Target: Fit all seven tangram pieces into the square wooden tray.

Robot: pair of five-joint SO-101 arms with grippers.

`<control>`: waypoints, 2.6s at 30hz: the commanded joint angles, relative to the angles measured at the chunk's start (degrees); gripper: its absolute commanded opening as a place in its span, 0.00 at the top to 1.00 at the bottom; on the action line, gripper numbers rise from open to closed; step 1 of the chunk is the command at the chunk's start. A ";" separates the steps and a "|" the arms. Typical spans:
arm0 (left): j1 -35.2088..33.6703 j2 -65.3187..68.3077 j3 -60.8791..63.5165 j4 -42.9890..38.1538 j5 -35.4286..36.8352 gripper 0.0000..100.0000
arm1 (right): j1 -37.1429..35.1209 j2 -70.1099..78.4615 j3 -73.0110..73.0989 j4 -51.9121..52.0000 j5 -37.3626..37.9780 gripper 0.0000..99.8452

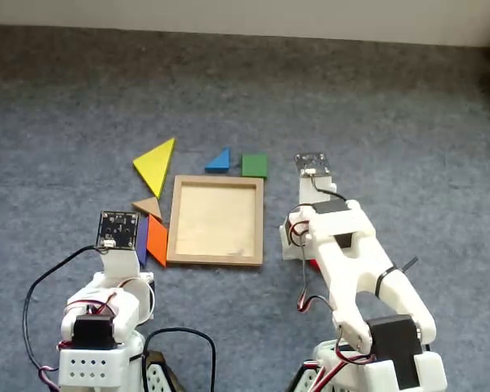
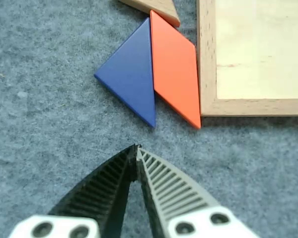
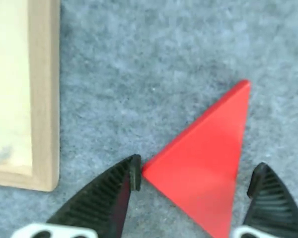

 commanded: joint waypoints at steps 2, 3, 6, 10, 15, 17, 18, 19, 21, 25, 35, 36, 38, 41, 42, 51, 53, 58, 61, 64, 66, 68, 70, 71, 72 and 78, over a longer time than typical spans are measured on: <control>-0.84 -0.75 1.10 0.26 -0.35 0.99 | 0.57 -0.31 -2.77 -0.75 -0.62 0.66; -0.84 -0.75 1.10 0.26 -0.35 0.99 | 0.57 -0.31 -2.77 -0.75 -0.62 0.66; -0.84 -0.75 1.10 0.26 -0.35 0.99 | 0.57 -0.31 -2.77 -0.75 -0.62 0.66; -0.84 -0.75 1.10 0.26 -0.35 0.99 | 0.57 -0.31 -2.77 -0.75 -0.62 0.71; -0.84 -0.75 1.10 0.26 -0.35 0.99 | 0.57 -0.31 -2.68 -0.75 -0.53 0.77; -0.84 -0.75 1.10 0.26 -0.35 0.99 | 0.75 -0.31 -2.68 -0.57 -0.53 0.78; -0.84 -0.75 1.10 0.26 -0.35 0.99 | 0.84 -0.40 -2.68 -0.48 -0.53 0.79; -0.84 -0.75 1.10 0.26 -0.35 0.99 | 0.84 -0.40 -2.68 -0.48 -0.53 0.79; -0.84 -0.75 1.10 0.26 -0.35 0.99 | 0.84 -0.84 -2.59 -0.40 -0.53 0.80; -0.84 -0.75 1.10 0.26 -0.35 0.99 | 0.66 -1.10 -2.95 0.04 -0.53 0.80; -0.84 -0.75 1.10 0.26 -0.35 0.99 | 0.40 -6.29 -6.20 5.58 -0.44 0.80; -0.84 -0.75 1.10 0.26 -0.35 0.99 | -0.13 -7.60 -6.20 6.55 -0.44 0.80; -0.84 -0.75 1.10 0.26 -0.35 0.99 | -1.71 -9.80 -6.64 8.92 -0.44 0.80; -0.84 -0.75 1.10 0.26 -0.35 0.99 | -6.11 -12.09 -7.43 10.51 -0.62 0.80; -0.84 -0.75 1.10 0.26 -0.35 0.99 | -7.78 -12.26 -8.31 10.68 -0.79 0.80; -0.84 -0.75 1.10 0.26 -0.35 0.99 | -12.97 -3.91 -21.67 15.96 -1.05 0.80; -0.84 -0.75 1.10 0.26 -0.35 0.99 | -12.97 -2.07 -24.57 18.86 -2.11 0.79; -0.84 -0.75 1.10 0.26 -0.35 0.99 | -12.70 -2.51 -26.68 23.52 -5.54 0.72; -0.84 -0.75 1.10 0.26 -0.35 0.99 | -10.59 -5.76 -25.45 24.84 -5.45 0.68; -0.84 -0.75 1.10 0.26 -0.35 0.99 | -8.13 -9.89 -19.91 22.81 -5.27 0.67; -0.84 -0.75 1.10 0.26 -0.35 0.99 | -7.16 -12.35 -14.02 19.74 -3.96 0.67; -0.84 -0.75 1.10 0.26 -0.35 0.99 | -5.58 -13.76 -8.84 15.78 -2.99 0.67; -0.84 -0.75 1.10 0.26 -0.35 0.99 | -3.38 -14.20 -4.79 12.18 -2.64 0.67; -0.84 -0.75 1.10 0.26 -0.35 0.99 | -2.42 -13.93 -3.47 10.68 -2.64 0.67; -0.84 -0.75 1.10 0.26 -0.35 0.99 | -1.71 -13.32 -2.42 9.36 -2.64 0.67; -0.84 -0.75 1.10 0.26 -0.35 0.99 | -1.01 -6.99 -1.27 6.46 -2.55 0.67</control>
